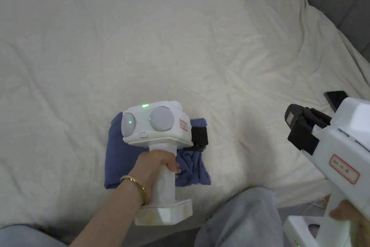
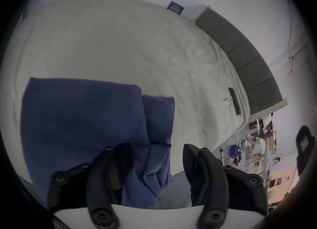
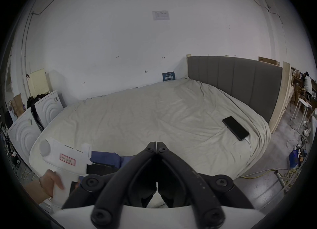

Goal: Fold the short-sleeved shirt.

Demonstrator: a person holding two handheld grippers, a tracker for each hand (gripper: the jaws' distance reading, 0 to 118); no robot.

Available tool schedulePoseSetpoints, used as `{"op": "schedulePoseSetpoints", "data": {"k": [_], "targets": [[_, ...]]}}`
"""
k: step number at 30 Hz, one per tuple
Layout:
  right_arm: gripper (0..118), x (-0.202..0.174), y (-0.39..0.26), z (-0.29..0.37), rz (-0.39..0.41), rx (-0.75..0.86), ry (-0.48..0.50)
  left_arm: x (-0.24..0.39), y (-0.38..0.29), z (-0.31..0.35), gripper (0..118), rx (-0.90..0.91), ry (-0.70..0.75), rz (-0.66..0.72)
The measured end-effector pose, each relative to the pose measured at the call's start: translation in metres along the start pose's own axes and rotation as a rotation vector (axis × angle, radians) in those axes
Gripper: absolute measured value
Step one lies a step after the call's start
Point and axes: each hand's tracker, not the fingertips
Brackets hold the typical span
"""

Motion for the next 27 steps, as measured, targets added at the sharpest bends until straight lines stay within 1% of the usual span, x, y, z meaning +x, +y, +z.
{"op": "schedulePoseSetpoints", "data": {"k": [2, 3, 4, 5, 6, 7, 8, 9, 11, 12, 14, 16, 18, 20, 24, 27], "targets": [[1, 0.0, -0.001, 0.001, -0.001, -0.004, -0.006, 0.004, -0.004, 0.004, 70, 0.034, 0.024, -0.048], [1, 0.001, -0.001, 0.0, -0.002, -0.006, -0.01, 0.005, -0.006, 0.011, 70, 0.066, 0.017, -0.075], [1, 0.002, -0.002, -0.001, -0.003, -0.01, -0.011, 0.007, -0.009, 0.022, 69, 0.118, -0.02, -0.087], [1, 0.003, -0.002, -0.002, -0.005, -0.014, -0.011, 0.007, -0.009, 0.029, 61, 0.158, -0.032, -0.1], [1, 0.003, -0.003, -0.004, -0.007, -0.018, -0.01, 0.009, -0.01, 0.037, 41, 0.212, -0.013, -0.123], [1, 0.002, -0.003, -0.006, -0.007, -0.022, -0.009, 0.012, -0.011, 0.043, 26, 0.261, 0.032, -0.147], [1, 0.001, -0.003, -0.007, -0.008, -0.024, -0.007, 0.016, -0.014, 0.049, 12, 0.31, 0.096, -0.182], [1, 0.0, -0.004, -0.008, -0.009, -0.025, -0.004, 0.018, -0.016, 0.05, 2, 0.341, 0.157, -0.218], [1, -0.002, -0.004, -0.009, -0.014, -0.028, 0.008, 0.015, -0.02, 0.053, 1, 0.335, 0.195, -0.253], [1, -0.004, -0.004, -0.01, -0.013, -0.029, 0.015, 0.014, -0.024, 0.057, 0, 0.327, 0.165, -0.236], [1, -0.009, -0.004, -0.012, -0.001, -0.028, 0.025, 0.005, -0.036, 0.074, 0, 0.368, 0.156, -0.224], [1, -0.02, -0.004, -0.017, 0.025, -0.03, 0.044, -0.005, -0.05, 0.094, 0, 0.474, 0.223, -0.247], [1, -0.03, -0.006, -0.022, 0.034, -0.03, 0.069, -0.017, -0.062, 0.111, 0, 0.561, 0.317, -0.283], [1, -0.044, -0.008, -0.029, 0.044, -0.035, 0.098, -0.031, -0.07, 0.125, 0, 0.628, 0.407, -0.275], [1, -0.081, -0.018, -0.05, 0.098, -0.053, 0.171, -0.057, -0.082, 0.155, 0, 0.737, 0.474, -0.212], [1, -0.111, -0.032, -0.074, 0.116, -0.092, 0.212, -0.065, -0.092, 0.171, 0, 0.787, 0.517, -0.23]]}}
